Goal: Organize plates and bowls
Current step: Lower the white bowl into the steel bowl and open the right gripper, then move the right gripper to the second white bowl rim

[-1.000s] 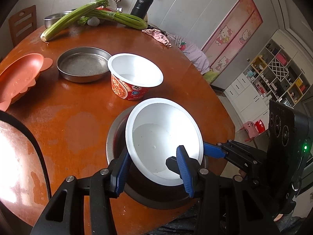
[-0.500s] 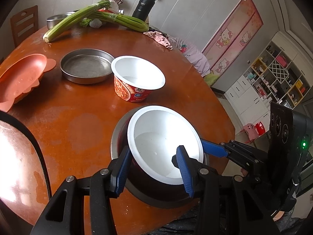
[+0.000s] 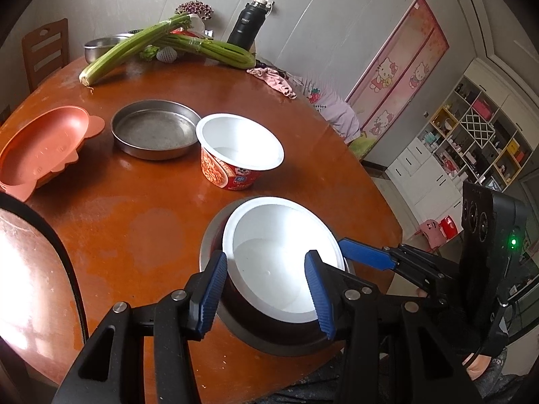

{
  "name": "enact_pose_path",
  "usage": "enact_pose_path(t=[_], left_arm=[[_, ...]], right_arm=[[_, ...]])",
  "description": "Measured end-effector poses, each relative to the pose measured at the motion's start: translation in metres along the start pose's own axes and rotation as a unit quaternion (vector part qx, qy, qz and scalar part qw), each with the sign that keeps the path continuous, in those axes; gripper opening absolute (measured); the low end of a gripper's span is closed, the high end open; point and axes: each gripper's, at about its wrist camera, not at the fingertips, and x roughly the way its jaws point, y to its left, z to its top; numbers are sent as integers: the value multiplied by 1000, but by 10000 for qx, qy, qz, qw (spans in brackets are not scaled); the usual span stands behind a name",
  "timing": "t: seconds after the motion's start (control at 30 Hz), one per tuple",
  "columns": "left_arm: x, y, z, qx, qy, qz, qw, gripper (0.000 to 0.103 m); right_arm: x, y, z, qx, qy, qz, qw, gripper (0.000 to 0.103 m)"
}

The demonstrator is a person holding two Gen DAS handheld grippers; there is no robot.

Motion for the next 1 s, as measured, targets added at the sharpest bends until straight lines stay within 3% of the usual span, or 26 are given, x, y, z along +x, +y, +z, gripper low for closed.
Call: enact_pose_path(t=[0.57,1.0], left_arm=[[-6,5,21,219,-246,230,9992,51],[17,14,57,472,-189,534,9973,52]], right_arm=[[-4,-13,15,253,-129,-217,9994,55],[8,-27,53,308,-219,-294,9989,55]])
